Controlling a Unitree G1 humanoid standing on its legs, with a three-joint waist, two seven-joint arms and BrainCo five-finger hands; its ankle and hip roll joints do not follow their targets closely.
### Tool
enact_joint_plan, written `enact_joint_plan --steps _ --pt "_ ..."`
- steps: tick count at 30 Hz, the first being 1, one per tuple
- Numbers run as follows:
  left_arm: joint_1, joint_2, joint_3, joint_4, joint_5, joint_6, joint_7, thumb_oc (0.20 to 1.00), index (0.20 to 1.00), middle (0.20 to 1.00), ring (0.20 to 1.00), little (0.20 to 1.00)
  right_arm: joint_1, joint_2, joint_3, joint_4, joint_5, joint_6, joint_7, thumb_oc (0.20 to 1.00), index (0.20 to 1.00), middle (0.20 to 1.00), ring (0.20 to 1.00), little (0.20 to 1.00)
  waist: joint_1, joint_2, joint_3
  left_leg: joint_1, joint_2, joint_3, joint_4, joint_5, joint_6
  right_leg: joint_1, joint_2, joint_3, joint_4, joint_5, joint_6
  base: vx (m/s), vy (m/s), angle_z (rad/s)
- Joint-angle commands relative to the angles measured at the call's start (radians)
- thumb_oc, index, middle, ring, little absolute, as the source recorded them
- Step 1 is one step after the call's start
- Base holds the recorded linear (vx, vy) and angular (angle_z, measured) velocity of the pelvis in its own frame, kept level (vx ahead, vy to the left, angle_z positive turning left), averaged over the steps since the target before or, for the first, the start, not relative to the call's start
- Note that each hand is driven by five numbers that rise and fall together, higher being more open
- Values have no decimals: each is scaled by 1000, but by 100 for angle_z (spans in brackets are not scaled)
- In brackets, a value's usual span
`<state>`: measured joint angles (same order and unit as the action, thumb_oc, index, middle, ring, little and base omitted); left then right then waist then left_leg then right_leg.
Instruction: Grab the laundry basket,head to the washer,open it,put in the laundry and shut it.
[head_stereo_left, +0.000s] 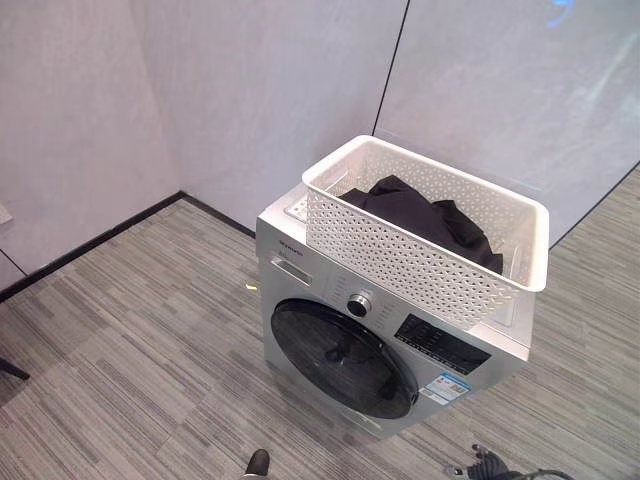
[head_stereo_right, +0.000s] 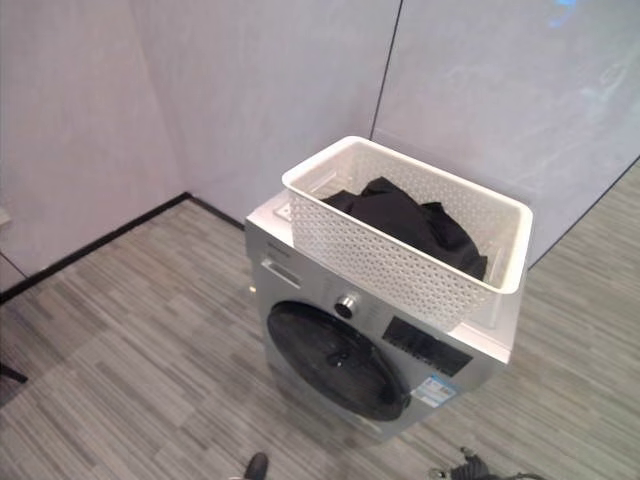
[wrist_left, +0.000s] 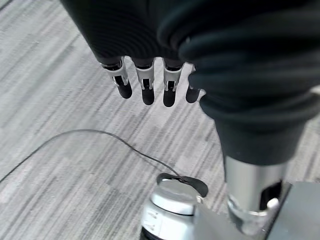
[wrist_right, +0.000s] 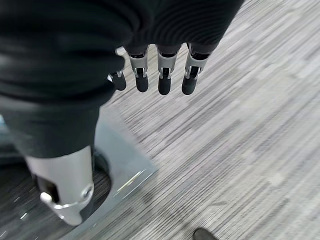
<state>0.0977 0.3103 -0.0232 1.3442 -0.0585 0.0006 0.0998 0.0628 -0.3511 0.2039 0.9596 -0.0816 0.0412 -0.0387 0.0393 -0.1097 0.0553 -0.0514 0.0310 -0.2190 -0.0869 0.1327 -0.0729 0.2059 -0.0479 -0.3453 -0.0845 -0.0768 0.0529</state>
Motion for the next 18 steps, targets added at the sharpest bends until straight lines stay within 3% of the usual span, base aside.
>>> enact_joint_plan --steps 1,6,12,18 --pt "-29 13 -20 25 23 -18 26 1000 1000 1000 1000 1000 -61 -1 59 -82 54 -40 19 1000 1000 1000 1000 1000 32 22 -14 50 -7 0 15 -93 42 -128 -44 73 110 -10 36 0 0 0" --pt "-32 4 -39 18 28 -18 29 1000 1000 1000 1000 1000 -99 15 115 -202 31 -41 18 1000 1000 1000 1000 1000 50 22 -12 42 -14 -21 19 -91 40 -124 -46 52 117 -16 34 8 3 7" --pt "-4 -15 -38 30 60 -17 38 1000 1000 1000 1000 1000 -147 -71 55 -318 -88 -53 -74 1000 1000 1000 1000 1000 84 23 5 17 -30 -65 31 -87 37 -125 -55 4 128 -22 37 15 9 31" --pt "-7 -18 -44 -17 47 -30 42 1000 1000 1000 1000 1000 -157 -100 50 -349 -177 -40 -92 1000 1000 1000 1000 1000 94 28 22 2 -35 -77 33 -82 37 -137 -53 -6 134 -27 36 6 -1 7"
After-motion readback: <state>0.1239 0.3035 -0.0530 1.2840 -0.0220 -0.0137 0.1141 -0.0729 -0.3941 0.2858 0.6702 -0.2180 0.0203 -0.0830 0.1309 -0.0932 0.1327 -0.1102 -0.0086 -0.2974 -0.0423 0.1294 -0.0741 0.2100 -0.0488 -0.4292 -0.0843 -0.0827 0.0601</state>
